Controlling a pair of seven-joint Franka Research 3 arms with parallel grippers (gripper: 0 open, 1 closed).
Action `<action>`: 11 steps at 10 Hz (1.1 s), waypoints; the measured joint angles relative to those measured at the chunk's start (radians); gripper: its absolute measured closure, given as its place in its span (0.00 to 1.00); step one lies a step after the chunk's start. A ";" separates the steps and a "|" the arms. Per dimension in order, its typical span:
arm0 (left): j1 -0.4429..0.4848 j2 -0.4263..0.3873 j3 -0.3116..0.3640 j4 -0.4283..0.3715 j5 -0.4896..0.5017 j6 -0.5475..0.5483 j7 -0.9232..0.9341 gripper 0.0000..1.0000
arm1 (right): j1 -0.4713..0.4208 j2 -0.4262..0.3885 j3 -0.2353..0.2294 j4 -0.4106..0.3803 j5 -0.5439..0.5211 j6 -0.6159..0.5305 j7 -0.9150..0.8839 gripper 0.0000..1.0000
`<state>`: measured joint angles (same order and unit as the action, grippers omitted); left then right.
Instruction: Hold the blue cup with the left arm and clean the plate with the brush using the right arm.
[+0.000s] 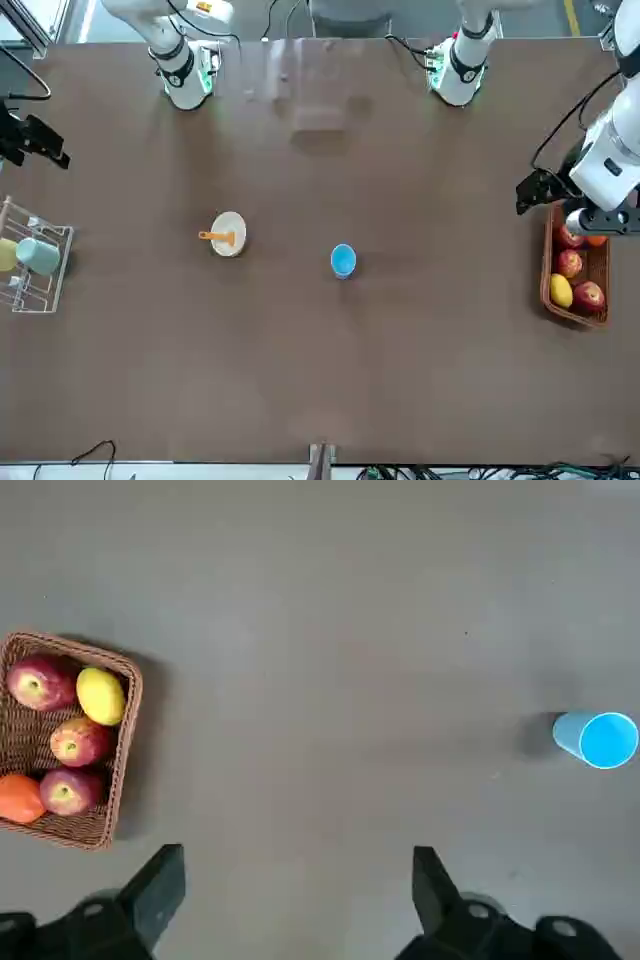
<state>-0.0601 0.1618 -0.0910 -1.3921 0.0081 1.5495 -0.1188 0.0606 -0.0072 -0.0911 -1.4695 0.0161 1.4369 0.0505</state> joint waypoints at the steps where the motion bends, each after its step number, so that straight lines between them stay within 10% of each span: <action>1: 0.001 0.000 0.000 0.000 0.000 0.000 0.000 0.00 | 0.000 0.001 0.000 -0.004 0.000 0.000 0.000 0.00; 7: 0.012 0.034 0.003 -0.003 -0.090 0.022 0.249 0.00 | -0.044 0.004 -0.001 -0.180 0.155 0.116 0.002 0.00; 11: 0.055 0.121 0.007 -0.007 -0.388 0.061 0.651 0.00 | -0.054 -0.071 0.000 -0.492 0.311 0.387 -0.001 0.00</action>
<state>-0.0046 0.2830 -0.0839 -1.3990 -0.3803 1.6104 0.5324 0.0061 -0.0778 -0.0913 -1.9612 0.3268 1.8238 0.0500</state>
